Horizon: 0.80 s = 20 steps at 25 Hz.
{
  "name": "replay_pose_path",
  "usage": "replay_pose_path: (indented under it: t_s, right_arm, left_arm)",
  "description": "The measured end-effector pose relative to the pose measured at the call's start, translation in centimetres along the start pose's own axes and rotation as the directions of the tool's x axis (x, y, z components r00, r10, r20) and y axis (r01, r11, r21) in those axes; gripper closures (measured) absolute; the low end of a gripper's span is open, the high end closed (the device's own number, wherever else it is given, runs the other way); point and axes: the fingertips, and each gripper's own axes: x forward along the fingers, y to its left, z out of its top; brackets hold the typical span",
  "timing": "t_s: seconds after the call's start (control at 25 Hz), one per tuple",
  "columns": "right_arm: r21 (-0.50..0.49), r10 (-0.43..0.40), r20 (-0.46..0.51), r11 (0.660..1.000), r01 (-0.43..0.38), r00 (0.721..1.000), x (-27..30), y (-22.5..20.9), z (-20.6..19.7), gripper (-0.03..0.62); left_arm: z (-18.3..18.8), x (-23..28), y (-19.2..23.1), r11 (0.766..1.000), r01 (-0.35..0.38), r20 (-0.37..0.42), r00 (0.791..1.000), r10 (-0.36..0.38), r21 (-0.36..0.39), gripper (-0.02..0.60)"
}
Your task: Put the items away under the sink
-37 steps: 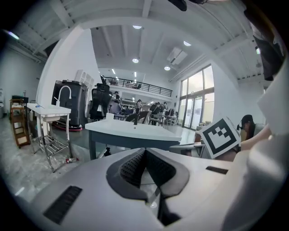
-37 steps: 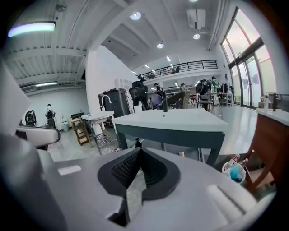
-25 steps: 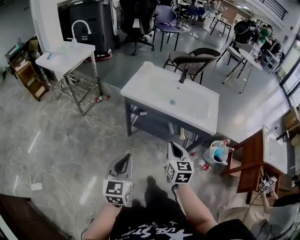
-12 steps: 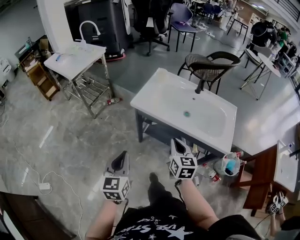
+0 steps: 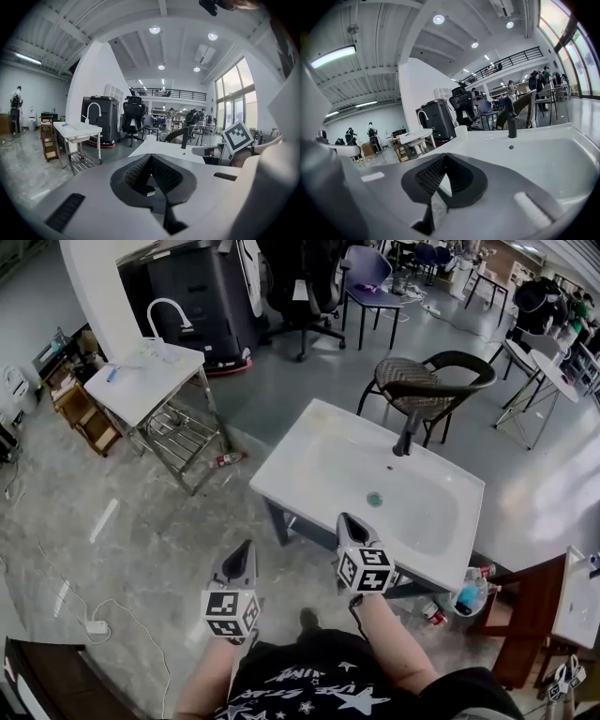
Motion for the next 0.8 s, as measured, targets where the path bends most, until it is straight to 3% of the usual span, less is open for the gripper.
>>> replay_pose_path:
  t_s: [0.4,0.8]
  right_arm:
    - [0.034,-0.02,0.014,0.999,0.02,1.0,4.9,-2.7,1.7,0.591]
    - [0.027,-0.116,0.072,0.993,0.114,0.991,12.9,-3.8,5.1,0.589]
  left_arm:
    - [2.4,7.0,1.8,1.0,0.008,0.012,1.0,-0.008,0.027,0.572]
    - [3.9,17.7,7.3,0.989,0.142,-0.033,0.99,-0.14,0.043,0.572]
